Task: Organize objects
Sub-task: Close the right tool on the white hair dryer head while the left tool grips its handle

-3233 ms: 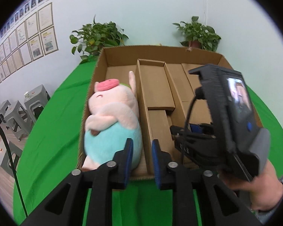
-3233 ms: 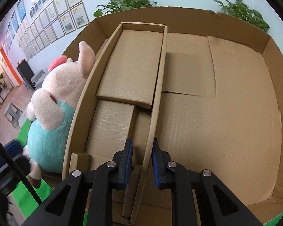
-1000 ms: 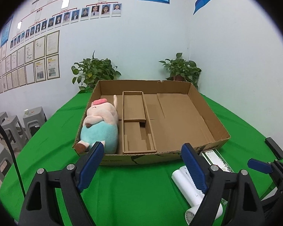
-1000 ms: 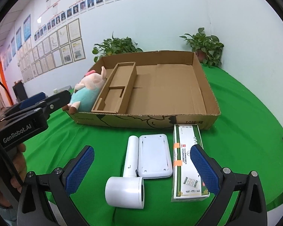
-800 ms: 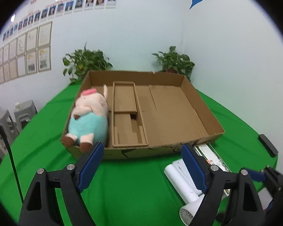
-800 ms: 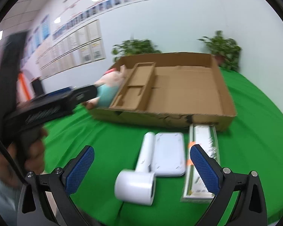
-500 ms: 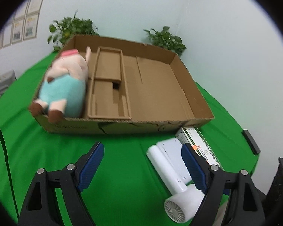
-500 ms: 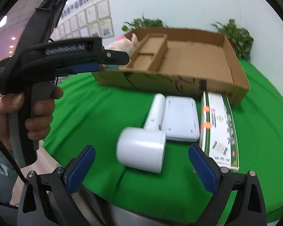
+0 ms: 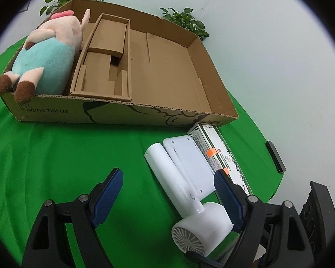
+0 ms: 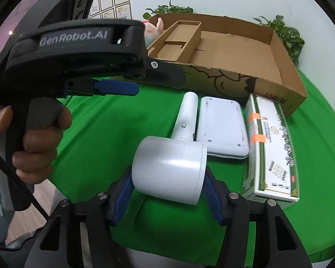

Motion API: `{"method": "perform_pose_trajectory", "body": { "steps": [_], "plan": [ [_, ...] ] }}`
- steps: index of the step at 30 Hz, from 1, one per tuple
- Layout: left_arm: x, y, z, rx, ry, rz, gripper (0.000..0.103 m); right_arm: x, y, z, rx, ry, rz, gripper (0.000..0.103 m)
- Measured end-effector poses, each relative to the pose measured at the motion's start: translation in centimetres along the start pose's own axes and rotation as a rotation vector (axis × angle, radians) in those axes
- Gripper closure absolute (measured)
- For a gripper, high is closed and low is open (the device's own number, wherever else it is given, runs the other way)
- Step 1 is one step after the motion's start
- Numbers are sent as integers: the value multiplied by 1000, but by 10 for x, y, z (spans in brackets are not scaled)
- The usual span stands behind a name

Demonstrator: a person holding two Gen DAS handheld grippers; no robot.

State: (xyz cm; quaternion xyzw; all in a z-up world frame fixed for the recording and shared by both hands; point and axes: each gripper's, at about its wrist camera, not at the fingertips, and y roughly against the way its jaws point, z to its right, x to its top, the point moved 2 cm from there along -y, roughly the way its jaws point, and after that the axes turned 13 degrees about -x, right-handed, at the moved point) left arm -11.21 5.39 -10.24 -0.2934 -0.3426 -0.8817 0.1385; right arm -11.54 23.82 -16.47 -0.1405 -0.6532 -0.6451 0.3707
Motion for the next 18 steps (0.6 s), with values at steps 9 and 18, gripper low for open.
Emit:
{"method": "perform_pose_trajectory", "body": {
  "steps": [9, 18],
  "plan": [
    [-10, -15, -9, -54, 73, -74, 21, -3, -3, -3, 73, 0, 3, 41],
    [-13, -34, -11, -113, 123, -136, 25, 7, -1, 12, 100, -31, 57, 14]
  ]
}}
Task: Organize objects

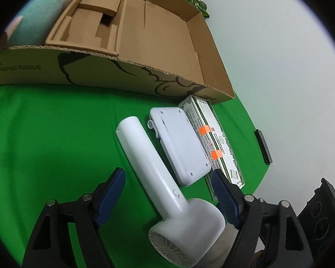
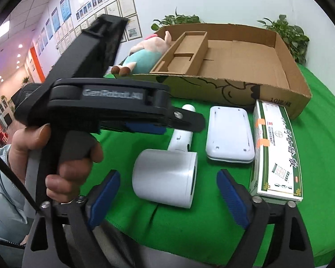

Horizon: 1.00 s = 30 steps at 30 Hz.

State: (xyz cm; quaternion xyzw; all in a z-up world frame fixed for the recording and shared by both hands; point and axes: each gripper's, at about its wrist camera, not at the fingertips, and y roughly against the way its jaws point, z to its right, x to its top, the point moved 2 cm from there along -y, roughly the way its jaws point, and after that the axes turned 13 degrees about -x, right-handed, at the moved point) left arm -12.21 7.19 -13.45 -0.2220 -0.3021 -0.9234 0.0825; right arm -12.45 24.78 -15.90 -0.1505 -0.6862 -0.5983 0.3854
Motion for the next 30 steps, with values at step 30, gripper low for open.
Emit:
{"method": "perform_pose_trajectory", "body": {
  "steps": [30],
  "plan": [
    [-10, -4, -3, 67, -3, -26, 60, -9, -6, -24, -66, 66, -34, 44]
  ]
}}
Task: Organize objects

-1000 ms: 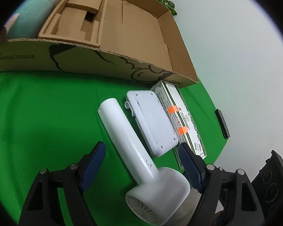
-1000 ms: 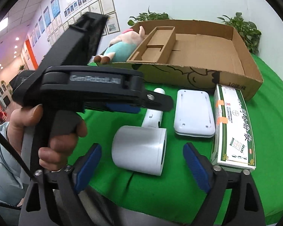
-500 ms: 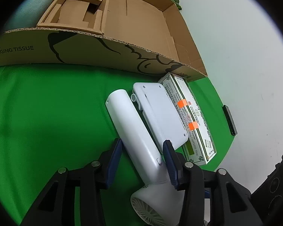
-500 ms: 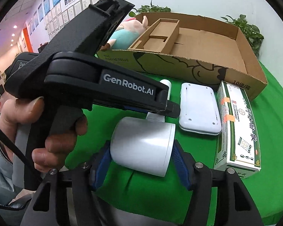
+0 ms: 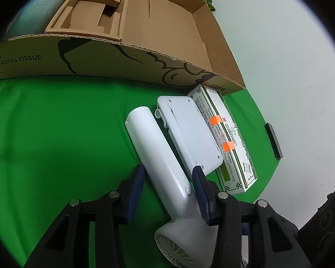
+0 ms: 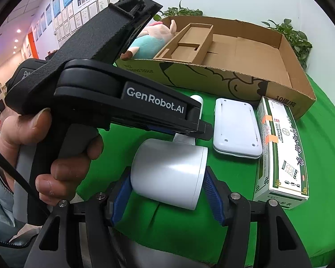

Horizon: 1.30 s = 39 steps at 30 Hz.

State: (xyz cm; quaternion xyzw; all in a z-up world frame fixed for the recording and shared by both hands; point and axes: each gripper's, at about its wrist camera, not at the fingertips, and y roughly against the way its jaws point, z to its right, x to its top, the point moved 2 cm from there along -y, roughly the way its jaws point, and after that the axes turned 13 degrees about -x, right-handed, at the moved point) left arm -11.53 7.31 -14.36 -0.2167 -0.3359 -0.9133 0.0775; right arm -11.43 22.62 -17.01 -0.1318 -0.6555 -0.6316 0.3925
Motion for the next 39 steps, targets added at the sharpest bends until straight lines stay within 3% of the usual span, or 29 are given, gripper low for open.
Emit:
{"method": "perform_pose_trajectory", "body": {
  "steps": [39],
  "plan": [
    [0, 0, -2, -1, 2, 1, 60, -7, 8, -4, -1, 2, -3, 43]
  ]
}}
